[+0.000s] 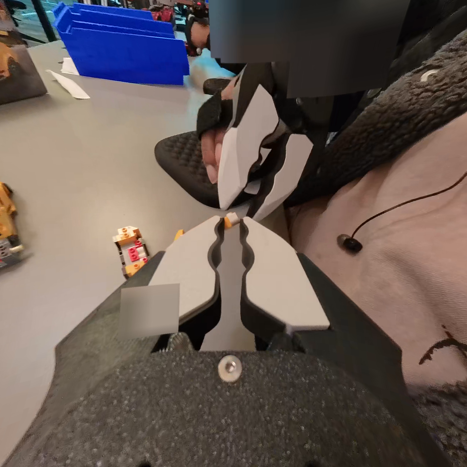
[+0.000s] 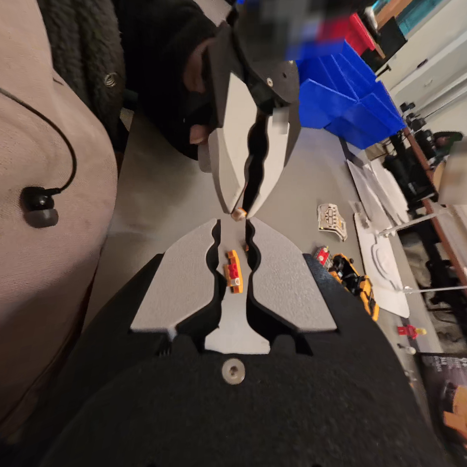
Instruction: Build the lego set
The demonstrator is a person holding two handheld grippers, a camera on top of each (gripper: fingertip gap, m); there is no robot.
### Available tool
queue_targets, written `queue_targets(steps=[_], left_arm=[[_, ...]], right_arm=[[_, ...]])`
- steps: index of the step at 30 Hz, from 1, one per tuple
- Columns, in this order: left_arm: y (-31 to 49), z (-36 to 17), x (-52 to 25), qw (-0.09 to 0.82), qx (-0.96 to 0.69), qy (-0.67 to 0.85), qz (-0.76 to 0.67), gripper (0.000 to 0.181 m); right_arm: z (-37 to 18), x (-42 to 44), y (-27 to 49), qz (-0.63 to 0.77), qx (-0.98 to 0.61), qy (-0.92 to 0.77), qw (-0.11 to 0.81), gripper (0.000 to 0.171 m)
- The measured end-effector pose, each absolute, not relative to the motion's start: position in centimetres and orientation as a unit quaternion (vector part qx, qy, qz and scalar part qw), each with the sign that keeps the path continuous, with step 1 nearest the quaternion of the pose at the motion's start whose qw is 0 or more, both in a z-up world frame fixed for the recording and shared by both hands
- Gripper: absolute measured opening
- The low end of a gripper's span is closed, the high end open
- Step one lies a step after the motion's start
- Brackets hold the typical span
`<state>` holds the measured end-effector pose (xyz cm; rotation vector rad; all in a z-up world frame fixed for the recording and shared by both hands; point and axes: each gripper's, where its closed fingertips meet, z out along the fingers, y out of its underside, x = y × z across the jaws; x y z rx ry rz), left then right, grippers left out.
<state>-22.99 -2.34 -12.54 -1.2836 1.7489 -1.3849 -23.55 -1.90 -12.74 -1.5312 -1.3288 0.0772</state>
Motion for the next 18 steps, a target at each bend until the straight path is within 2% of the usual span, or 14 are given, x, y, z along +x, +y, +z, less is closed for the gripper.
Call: queue_targets(steps=[7, 10, 13, 15, 18], left_arm=[[-3.4, -13.4, -22.8, 0.196, -0.497, 0.659, -0.529, 0.011], [-3.2, -13.6, -22.5, 0.17, -0.513, 0.647, -0.538, 0.011], [-2.7, -13.0, -22.3, 0.162, -0.528, 0.61, -0.568, 0.013], [-2.4, -12.7, -22.2, 0.159, -0.537, 0.59, -0.581, 0.023], [-2.3, -12.6, -22.3, 0.16, -0.544, 0.577, -0.587, 0.023]], right_arm=[[-13.3, -23.9, -2.2, -0.062, -0.563, -0.63, 0.532, 0.016], [-13.6, -23.6, -1.9, -0.09, -0.547, -0.638, 0.535, 0.009], [-13.0, -23.1, -1.4, -0.073, -0.574, -0.589, 0.565, 0.009], [-12.6, -22.5, -1.0, -0.069, -0.592, -0.55, 0.585, 0.009], [-12.3, -22.2, -1.1, -0.028, -0.625, -0.498, 0.601, 0.009]])
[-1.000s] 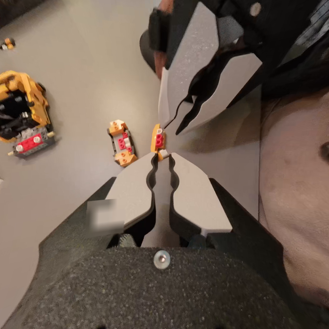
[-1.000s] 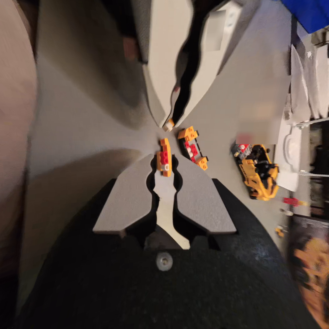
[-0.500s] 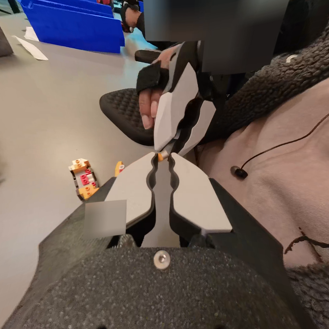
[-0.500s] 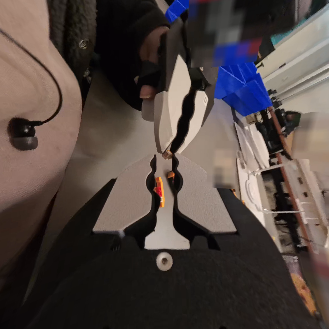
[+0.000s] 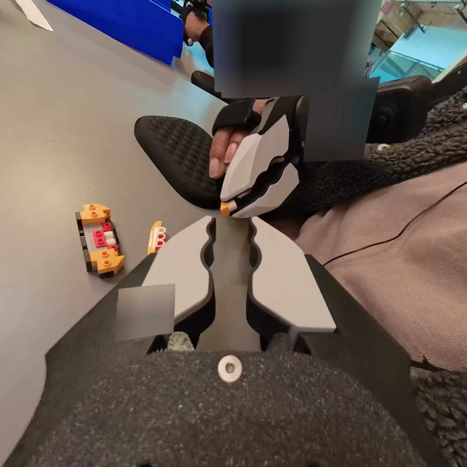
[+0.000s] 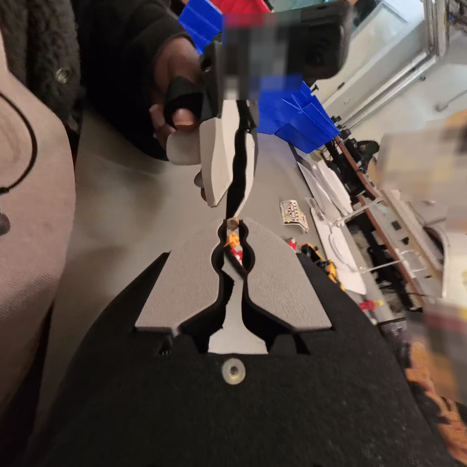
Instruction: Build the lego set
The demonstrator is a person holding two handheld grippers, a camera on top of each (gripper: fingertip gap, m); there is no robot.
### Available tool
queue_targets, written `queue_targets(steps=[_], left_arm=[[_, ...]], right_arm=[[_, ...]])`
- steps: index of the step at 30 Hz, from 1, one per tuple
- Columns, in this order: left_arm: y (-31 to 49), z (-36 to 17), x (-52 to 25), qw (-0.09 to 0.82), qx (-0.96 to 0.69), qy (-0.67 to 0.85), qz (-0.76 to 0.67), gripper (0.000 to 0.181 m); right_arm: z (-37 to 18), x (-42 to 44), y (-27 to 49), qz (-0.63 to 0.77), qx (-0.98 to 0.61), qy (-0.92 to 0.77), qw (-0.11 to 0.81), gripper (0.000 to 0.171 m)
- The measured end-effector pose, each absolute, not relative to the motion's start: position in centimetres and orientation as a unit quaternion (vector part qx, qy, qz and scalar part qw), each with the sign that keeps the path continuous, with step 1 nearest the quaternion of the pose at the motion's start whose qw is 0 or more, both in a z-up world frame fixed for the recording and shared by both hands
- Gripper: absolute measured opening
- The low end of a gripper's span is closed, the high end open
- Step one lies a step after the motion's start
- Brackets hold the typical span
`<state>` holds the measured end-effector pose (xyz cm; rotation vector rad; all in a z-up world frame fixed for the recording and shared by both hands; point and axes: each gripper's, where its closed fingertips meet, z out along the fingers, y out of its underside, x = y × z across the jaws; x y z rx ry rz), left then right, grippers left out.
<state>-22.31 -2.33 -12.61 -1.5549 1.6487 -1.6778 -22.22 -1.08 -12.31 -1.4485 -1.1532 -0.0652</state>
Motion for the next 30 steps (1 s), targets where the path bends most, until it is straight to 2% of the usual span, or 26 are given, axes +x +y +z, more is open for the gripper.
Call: queue_targets(steps=[10, 22, 26, 30], left_arm=[[-0.6, -13.4, -22.3, 0.181, -0.59, 0.554, -0.559, 0.015], [-2.6, -11.2, -21.8, 0.158, -0.54, 0.528, -0.636, 0.011], [-2.6, -11.2, -22.2, 0.153, -0.536, 0.536, -0.635, 0.003], [-2.1, -12.2, -22.6, 0.177, -0.546, 0.566, -0.592, 0.006]], right_arm=[[-12.4, -20.3, -1.3, 0.054, -0.685, -0.418, 0.594, 0.009], [-10.7, -21.6, -1.7, 0.225, -0.689, -0.336, 0.601, 0.009], [-10.9, -21.4, -1.9, 0.232, -0.692, -0.337, 0.595, 0.009], [-11.5, -21.2, -2.3, 0.243, -0.702, -0.339, 0.577, 0.009]])
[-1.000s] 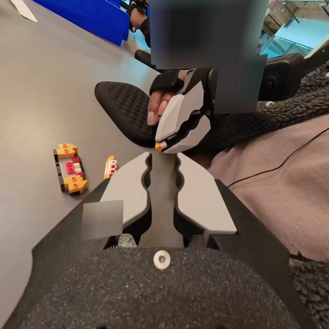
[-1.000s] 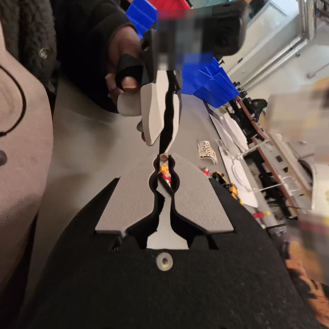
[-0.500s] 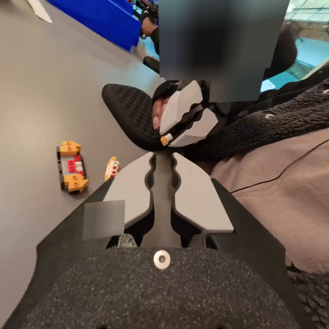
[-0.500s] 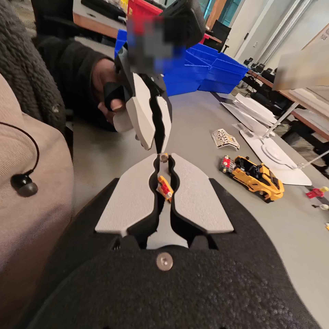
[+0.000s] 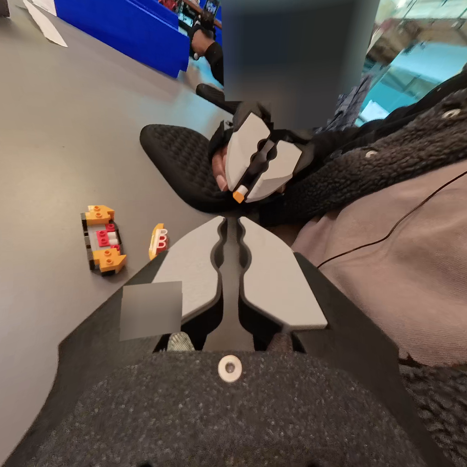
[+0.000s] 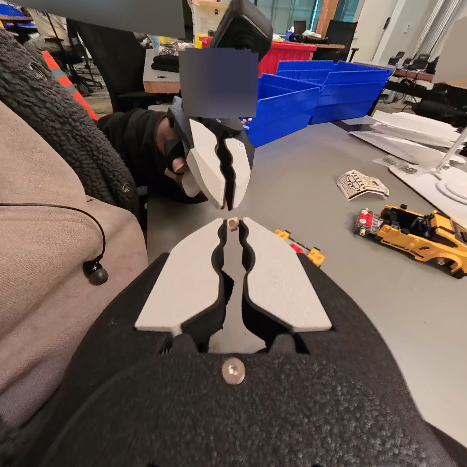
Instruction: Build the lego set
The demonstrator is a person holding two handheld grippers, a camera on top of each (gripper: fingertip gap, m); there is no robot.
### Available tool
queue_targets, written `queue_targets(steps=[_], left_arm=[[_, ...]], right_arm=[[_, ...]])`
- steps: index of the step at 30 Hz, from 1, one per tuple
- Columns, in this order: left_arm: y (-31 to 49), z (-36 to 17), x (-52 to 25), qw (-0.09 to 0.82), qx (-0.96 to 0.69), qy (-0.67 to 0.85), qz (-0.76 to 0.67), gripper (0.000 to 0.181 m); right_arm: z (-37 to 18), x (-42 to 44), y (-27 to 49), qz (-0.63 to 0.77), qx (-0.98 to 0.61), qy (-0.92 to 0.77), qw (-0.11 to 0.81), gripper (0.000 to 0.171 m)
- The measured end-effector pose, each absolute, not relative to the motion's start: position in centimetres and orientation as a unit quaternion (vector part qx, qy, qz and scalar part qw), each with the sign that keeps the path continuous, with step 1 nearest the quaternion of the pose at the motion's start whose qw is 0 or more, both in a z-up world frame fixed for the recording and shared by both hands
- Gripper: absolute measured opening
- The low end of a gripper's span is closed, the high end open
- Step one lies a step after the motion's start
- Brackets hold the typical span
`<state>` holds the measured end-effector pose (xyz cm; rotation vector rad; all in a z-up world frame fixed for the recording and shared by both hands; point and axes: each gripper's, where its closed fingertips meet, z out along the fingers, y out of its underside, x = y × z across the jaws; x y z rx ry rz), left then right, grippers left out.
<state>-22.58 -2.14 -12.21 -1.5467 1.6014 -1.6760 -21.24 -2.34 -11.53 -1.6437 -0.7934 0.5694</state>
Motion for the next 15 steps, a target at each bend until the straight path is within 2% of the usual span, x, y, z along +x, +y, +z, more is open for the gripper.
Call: queue_targets(steps=[8, 15], left_arm=[[-1.4, -13.1, -22.5, 0.164, -0.584, 0.552, -0.572, 0.011], [-2.2, -14.2, -21.7, 0.09, -0.619, 0.524, -0.578, 0.016]], right_arm=[[-13.0, -21.0, -2.2, 0.204, -0.718, -0.394, 0.536, 0.009], [-14.2, -21.7, -2.1, 0.118, -0.686, -0.52, 0.495, 0.009]])
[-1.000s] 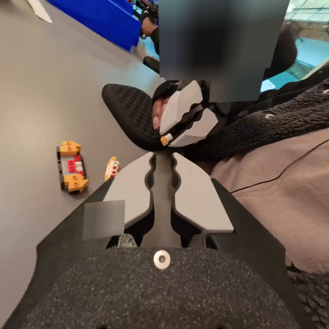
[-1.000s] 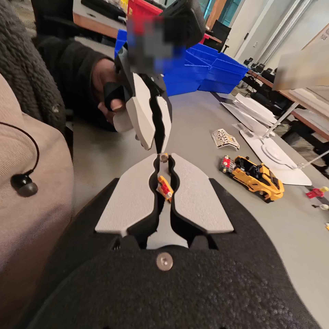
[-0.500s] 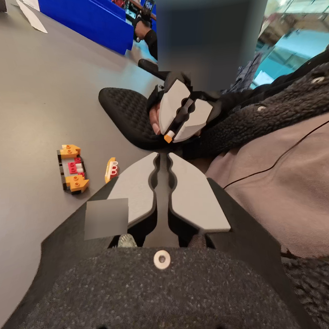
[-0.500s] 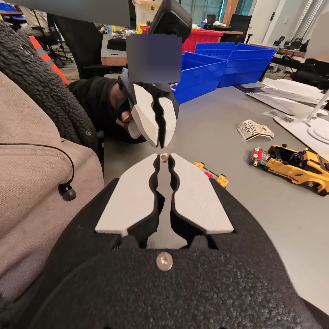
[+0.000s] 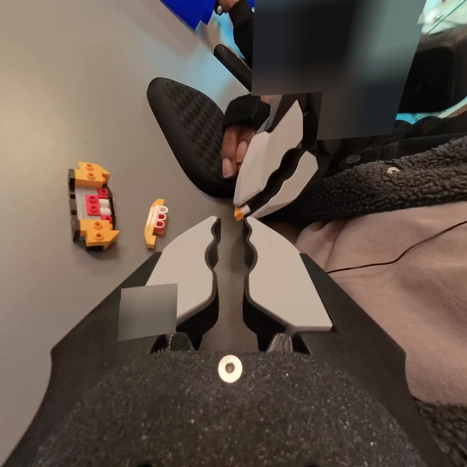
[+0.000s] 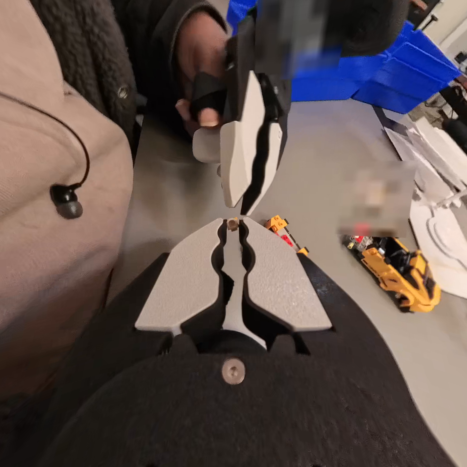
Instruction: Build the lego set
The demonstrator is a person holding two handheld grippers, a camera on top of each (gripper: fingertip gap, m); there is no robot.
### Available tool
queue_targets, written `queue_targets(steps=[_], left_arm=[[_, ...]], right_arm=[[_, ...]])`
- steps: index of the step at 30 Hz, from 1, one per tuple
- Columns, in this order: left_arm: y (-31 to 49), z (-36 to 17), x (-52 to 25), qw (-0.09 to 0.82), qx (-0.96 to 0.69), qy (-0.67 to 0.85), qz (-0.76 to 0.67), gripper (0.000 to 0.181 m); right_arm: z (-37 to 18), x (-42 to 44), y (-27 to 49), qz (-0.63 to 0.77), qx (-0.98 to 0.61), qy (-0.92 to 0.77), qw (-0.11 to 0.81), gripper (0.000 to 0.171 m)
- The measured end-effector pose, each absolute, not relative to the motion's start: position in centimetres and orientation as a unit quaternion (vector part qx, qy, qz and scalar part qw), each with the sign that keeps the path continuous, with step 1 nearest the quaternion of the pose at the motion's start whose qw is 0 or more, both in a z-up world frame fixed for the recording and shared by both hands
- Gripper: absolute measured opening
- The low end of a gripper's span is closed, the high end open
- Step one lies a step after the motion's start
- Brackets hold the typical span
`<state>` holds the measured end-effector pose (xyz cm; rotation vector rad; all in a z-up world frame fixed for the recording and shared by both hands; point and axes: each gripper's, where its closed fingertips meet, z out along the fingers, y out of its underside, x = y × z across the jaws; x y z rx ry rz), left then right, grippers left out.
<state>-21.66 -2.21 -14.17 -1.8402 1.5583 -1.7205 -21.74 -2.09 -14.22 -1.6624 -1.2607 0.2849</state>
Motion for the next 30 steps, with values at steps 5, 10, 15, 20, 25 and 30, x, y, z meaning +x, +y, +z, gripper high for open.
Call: queue_targets(steps=[5, 10, 15, 20, 25, 30], left_arm=[[-3.0, -14.5, -21.5, 0.046, -0.62, 0.513, -0.592, 0.018], [-3.6, -14.2, -21.7, 0.041, -0.605, 0.519, -0.603, 0.016], [-3.2, -12.3, -21.7, 0.058, -0.578, 0.48, -0.657, 0.016], [-2.2, -10.8, -21.0, 0.098, -0.582, 0.426, -0.686, 0.013], [-0.6, -10.4, -20.3, 0.127, -0.598, 0.398, -0.684, 0.012], [0.7, -10.3, -20.1, 0.151, -0.611, 0.403, -0.665, 0.009]], right_arm=[[-14.7, -22.3, -2.3, 0.087, -0.654, -0.589, 0.466, 0.009], [-14.5, -22.5, -2.0, 0.082, -0.648, -0.592, 0.472, 0.009], [-12.4, -22.4, -1.4, 0.107, -0.658, -0.519, 0.535, 0.009], [-11.3, -21.9, -0.8, 0.087, -0.666, -0.464, 0.577, 0.009], [-10.9, -21.3, 0.7, 0.063, -0.687, -0.414, 0.593, 0.009], [-10.8, -21.0, 1.8, 0.064, -0.709, -0.375, 0.594, 0.008]])
